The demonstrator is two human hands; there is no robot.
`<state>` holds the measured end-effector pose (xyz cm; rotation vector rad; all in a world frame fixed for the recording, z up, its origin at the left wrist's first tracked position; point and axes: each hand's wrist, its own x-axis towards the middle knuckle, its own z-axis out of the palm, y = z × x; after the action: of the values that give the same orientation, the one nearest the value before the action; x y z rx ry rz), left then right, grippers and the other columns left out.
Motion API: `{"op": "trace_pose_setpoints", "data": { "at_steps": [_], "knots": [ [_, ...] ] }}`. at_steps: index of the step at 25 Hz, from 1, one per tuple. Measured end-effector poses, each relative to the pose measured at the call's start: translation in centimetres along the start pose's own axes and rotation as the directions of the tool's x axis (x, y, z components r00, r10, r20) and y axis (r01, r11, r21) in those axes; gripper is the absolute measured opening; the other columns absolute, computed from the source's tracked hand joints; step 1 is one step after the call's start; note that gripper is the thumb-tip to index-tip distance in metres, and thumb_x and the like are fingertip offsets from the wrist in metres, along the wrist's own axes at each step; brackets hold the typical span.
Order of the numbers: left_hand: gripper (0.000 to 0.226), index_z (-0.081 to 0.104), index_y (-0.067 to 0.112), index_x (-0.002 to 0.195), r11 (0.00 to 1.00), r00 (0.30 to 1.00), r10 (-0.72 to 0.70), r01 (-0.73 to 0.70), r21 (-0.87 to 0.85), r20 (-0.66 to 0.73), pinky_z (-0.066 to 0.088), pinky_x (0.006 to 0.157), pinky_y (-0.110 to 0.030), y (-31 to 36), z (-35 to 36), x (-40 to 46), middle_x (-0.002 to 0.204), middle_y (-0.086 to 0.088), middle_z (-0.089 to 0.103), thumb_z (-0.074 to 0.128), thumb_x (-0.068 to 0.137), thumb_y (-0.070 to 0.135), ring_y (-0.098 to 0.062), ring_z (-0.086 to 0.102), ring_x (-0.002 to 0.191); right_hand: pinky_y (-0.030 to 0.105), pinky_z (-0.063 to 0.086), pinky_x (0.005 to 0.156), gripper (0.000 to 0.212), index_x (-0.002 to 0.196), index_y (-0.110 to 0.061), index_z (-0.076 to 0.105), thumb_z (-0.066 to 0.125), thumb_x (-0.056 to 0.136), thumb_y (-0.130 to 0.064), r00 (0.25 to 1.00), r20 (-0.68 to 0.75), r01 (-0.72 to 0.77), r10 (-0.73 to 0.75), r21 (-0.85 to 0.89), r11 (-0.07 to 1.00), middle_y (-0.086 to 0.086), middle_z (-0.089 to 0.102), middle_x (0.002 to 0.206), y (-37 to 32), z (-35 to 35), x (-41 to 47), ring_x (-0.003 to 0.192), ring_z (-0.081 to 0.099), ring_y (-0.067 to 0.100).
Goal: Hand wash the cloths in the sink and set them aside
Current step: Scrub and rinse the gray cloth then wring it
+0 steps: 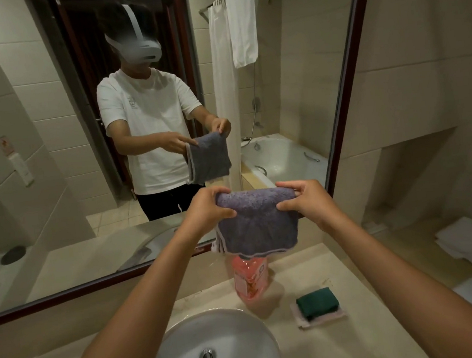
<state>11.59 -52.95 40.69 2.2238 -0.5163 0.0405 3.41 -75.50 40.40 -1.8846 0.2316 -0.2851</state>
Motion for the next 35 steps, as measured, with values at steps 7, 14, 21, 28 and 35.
{"op": "trace_pose_setpoints", "data": {
  "at_steps": [7,14,21,28,35],
  "knots": [
    [0.01,0.074,0.019,0.077,0.98,0.998,0.018,-0.008,-0.197,0.053,0.05,0.056,-0.019,-0.9,-0.3,0.7,0.074,0.003,0.071,0.082,0.079,0.013,-0.014,0.069,0.077,0.035,0.054,0.065,0.01,0.074,-0.029,0.073,0.081,0.075,-0.035,0.977,-0.142,0.036,-0.161,-0.632,0.774,-0.007,0.069,0.08,-0.5,-0.3,-1.5,0.076,0.064,0.015],
    [0.037,0.064,0.009,0.124,0.541,0.976,-0.026,0.196,-0.818,0.217,0.059,0.077,-0.036,-2.0,2.2,-0.6,0.11,-0.011,0.074,0.074,0.089,0.018,-0.028,0.072,0.103,0.029,0.05,0.068,0.01,0.101,-0.012,0.07,0.066,0.092,-0.015,0.982,0.081,-0.19,0.173,0.33,0.925,0.004,0.074,0.09,0.7,-0.3,-2.9,0.082,0.069,0.017],
    [0.05,0.078,0.006,0.108,0.247,0.704,-0.033,0.693,-0.677,0.709,0.059,0.08,-0.042,-3.2,8.7,-4.7,0.116,-0.021,0.072,0.076,0.079,0.047,-0.036,0.071,0.104,0.044,0.052,0.095,0.032,0.119,-0.008,0.068,0.068,0.093,-0.026,0.914,0.08,-0.335,0.399,0.705,0.625,0.018,0.07,0.118,4.1,0.0,-4.2,0.112,0.066,0.033],
    [0.057,0.056,0.003,0.135,0.196,0.814,0.019,0.566,-0.801,0.58,0.055,0.089,-0.053,-0.2,13.7,-4.7,0.124,-0.028,0.066,0.074,0.082,0.017,-0.044,0.066,0.114,0.046,0.057,0.091,0.06,0.134,-0.005,0.061,0.072,0.085,-0.036,0.859,0.327,-0.495,0.393,0.725,0.479,0.022,0.066,0.129,9.8,-3.3,-6.1,0.115,0.067,0.036],
    [0.043,0.06,0.005,0.128,0.2,0.8,-0.113,0.599,-0.776,0.589,0.061,0.074,-0.043,5.0,20.1,-3.7,0.116,-0.026,0.07,0.069,0.087,0.018,-0.037,0.072,0.097,0.042,0.056,0.092,0.051,0.128,0.002,0.065,0.067,0.089,-0.031,0.847,0.386,-0.518,0.366,0.755,0.402,0.022,0.065,0.129,15.1,-11.1,-6.1,0.114,0.067,0.034]
  ]
}}
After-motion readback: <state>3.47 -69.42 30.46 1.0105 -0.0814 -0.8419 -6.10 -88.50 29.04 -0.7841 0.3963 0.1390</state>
